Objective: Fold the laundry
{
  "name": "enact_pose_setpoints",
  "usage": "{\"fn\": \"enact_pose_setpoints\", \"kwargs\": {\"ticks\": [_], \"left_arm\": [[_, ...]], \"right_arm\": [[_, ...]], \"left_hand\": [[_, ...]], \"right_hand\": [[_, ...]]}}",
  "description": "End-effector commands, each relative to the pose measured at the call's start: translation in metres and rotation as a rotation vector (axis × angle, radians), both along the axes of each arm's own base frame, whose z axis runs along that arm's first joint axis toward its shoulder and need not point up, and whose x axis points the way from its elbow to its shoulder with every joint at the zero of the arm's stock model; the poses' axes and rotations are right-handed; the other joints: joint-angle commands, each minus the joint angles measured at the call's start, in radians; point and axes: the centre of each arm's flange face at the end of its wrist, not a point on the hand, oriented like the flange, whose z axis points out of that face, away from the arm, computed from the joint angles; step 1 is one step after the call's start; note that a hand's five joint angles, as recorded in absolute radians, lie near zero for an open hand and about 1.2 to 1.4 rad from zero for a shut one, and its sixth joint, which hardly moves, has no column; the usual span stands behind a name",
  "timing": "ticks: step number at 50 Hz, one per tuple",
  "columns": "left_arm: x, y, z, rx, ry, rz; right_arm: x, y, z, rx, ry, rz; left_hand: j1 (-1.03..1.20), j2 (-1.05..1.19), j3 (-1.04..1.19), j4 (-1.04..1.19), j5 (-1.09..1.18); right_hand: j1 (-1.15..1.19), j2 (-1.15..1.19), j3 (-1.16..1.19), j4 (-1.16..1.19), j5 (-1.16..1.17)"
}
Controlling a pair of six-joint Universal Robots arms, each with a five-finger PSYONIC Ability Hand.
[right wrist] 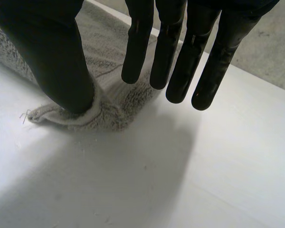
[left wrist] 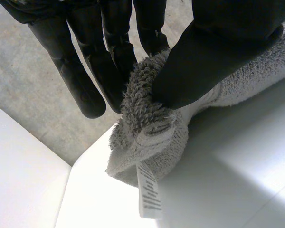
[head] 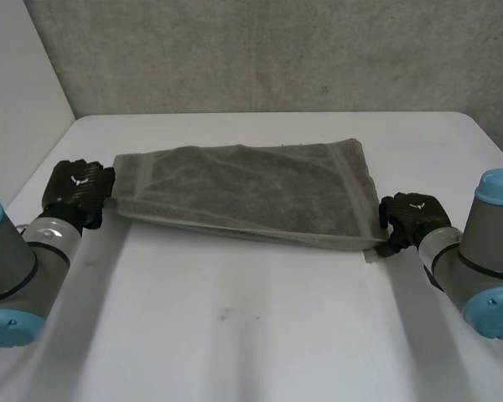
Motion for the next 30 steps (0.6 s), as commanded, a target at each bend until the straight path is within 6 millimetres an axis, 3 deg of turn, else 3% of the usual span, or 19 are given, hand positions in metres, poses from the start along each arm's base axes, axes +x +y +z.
{"fn": "enact_pose_setpoints", "kwargs": {"ticks": [1,6,7,8,9,10,11,12,13,14,15,16,17,18,19,23,30], "left_arm": [[0.001,0.001,-0.002,0.009,-0.003,0.001],[-0.001,0.007,0.004,0.026,-0.01,-0.007],[-0.001,0.007,0.004,0.026,-0.01,-0.007],[0.0,0.01,0.017,0.01,-0.006,-0.007],[0.0,0.013,0.032,-0.01,-0.003,-0.007],[0.0,0.014,0.032,-0.01,-0.003,-0.007],[0.001,0.018,0.046,-0.026,0.0,-0.007],[0.001,0.022,0.061,-0.049,0.004,-0.011],[0.001,0.022,0.061,-0.049,0.004,-0.011],[0.002,0.028,0.08,-0.08,0.011,-0.017],[0.002,0.035,0.099,-0.116,0.014,-0.025],[0.002,0.035,0.099,-0.116,0.015,-0.025],[0.003,0.043,0.116,-0.14,0.017,-0.036],[0.003,0.043,0.116,-0.141,0.017,-0.036],[0.003,0.051,0.129,-0.155,0.017,-0.045],[0.006,0.074,0.157,-0.148,0.01,-0.056],[0.01,0.093,0.161,-0.01,-0.021,-0.056]], "right_arm": [[-0.001,-0.001,-0.001,0.01,-0.014,-0.002],[-0.001,-0.007,0.015,-0.039,-0.01,-0.002],[-0.001,-0.007,0.029,-0.07,-0.013,-0.002],[-0.002,-0.008,0.045,-0.107,-0.017,-0.002],[-0.002,-0.008,0.046,-0.108,-0.017,-0.002],[-0.004,-0.007,0.069,-0.162,-0.027,-0.001],[-0.009,-0.008,0.094,-0.222,-0.029,-0.01],[-0.009,-0.008,0.094,-0.223,-0.029,-0.01],[-0.014,-0.006,0.123,-0.293,-0.018,-0.015],[-0.014,-0.006,0.123,-0.293,-0.018,-0.015],[-0.018,0.001,0.151,-0.349,0.014,-0.008],[-0.02,0.011,0.175,-0.391,0.067,0.013],[-0.02,0.011,0.175,-0.391,0.068,0.013],[-0.021,0.023,0.197,-0.429,0.131,0.037],[-0.023,0.033,0.21,-0.445,0.202,0.063],[-0.026,0.05,0.226,-0.461,0.323,0.109],[-0.027,0.074,0.223,-0.389,0.524,0.196]], "left_hand": [[0.249,0.181,0.18,0.178,0.189],[0.249,0.181,0.18,0.178,0.189],[0.249,0.181,0.18,0.178,0.189],[0.249,0.181,0.18,0.178,0.189],[0.249,0.181,0.18,0.178,0.189],[0.249,0.181,0.18,0.178,0.189],[0.249,0.181,0.18,0.178,0.189],[0.249,0.181,0.18,0.178,0.189],[0.249,0.181,0.18,0.178,0.189],[0.249,0.181,0.18,0.178,0.189],[0.249,0.181,0.18,0.178,0.189],[0.249,0.181,0.18,0.178,0.189],[0.249,0.181,0.18,0.178,0.189],[0.249,0.181,0.18,0.178,0.189],[0.249,0.181,0.18,0.178,0.189],[0.249,0.181,0.18,0.178,0.189],[0.249,0.181,0.18,0.178,0.189]], "right_hand": [[0.715,0.619,0.626,0.629,0.624],[0.737,0.642,0.648,0.652,0.646],[0.737,0.642,0.648,0.652,0.646],[0.737,0.642,0.648,0.652,0.646],[0.737,0.642,0.648,0.652,0.646],[0.737,0.642,0.648,0.652,0.646],[0.737,0.642,0.648,0.652,0.646],[0.737,0.642,0.648,0.652,0.646],[0.737,0.642,0.648,0.652,0.646],[0.737,0.642,0.648,0.652,0.646],[0.737,0.642,0.648,0.652,0.646],[0.737,0.642,0.648,0.652,0.646],[0.737,0.642,0.648,0.652,0.646],[0.737,0.642,0.648,0.652,0.646],[0.737,0.642,0.648,0.652,0.646],[0.737,0.642,0.648,0.652,0.646],[0.737,0.642,0.648,0.652,0.646]]}}
